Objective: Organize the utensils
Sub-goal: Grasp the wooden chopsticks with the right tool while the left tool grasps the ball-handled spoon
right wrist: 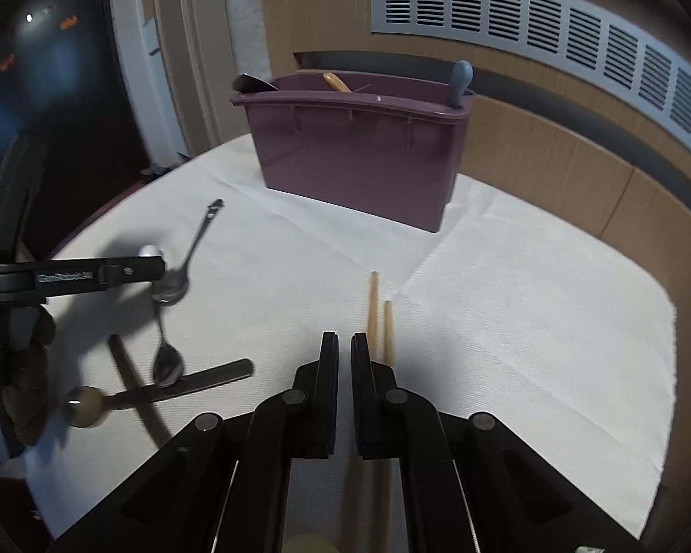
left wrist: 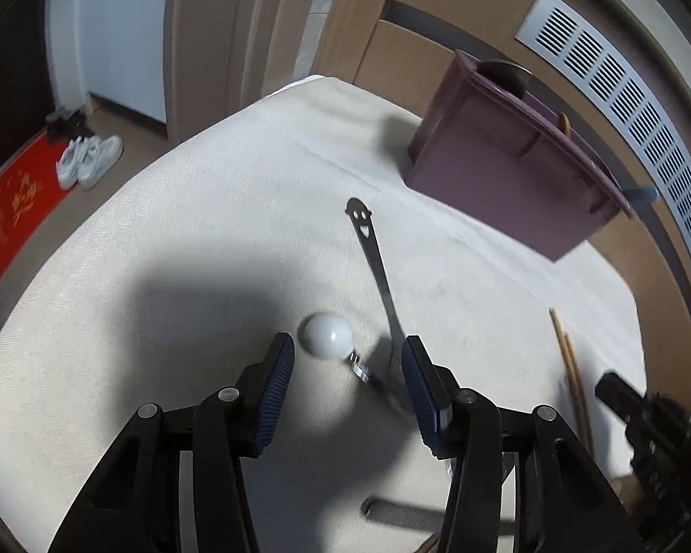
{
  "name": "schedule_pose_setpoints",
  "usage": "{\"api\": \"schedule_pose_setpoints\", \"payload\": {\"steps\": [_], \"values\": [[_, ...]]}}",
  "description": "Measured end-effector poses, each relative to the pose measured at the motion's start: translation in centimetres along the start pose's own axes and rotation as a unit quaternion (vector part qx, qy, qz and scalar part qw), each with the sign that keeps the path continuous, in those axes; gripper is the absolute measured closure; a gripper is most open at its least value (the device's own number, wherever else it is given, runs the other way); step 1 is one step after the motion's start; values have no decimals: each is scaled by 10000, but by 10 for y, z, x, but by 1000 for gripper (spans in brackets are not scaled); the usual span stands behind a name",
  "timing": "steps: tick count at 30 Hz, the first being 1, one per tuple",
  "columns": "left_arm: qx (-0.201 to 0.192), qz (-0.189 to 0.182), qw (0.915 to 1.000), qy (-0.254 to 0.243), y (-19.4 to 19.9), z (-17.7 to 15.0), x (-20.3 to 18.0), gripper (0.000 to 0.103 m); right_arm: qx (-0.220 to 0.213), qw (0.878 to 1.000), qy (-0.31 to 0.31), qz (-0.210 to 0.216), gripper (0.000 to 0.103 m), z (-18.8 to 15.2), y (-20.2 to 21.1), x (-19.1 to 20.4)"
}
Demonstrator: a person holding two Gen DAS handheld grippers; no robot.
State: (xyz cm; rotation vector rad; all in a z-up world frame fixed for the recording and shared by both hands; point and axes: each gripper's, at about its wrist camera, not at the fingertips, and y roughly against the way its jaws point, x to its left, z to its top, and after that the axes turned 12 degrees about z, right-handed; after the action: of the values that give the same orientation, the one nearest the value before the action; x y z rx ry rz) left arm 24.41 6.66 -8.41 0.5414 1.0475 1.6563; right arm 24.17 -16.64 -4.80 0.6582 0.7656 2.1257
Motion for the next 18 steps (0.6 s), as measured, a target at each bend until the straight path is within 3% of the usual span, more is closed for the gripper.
{"api": "schedule_pose_setpoints", "payload": {"steps": [3,7,12,18], "values": [[-20,61,9999,-108,-3,4,-8,79,-126,9998,3,-160,97,-2,6,1],[-489,-21,9974,-537,11,-7,-19,80,-158,9994,53,-309,96,-7,12,1],[-1223,-279,9882,-875,51,-17,-26,80,167,9998,-75,7,92,-7,5,-5],[-1641,-435,9791,-1121,78,-23,-28,80,543,9978,-132,-371,92,-2,-23,-11]]}}
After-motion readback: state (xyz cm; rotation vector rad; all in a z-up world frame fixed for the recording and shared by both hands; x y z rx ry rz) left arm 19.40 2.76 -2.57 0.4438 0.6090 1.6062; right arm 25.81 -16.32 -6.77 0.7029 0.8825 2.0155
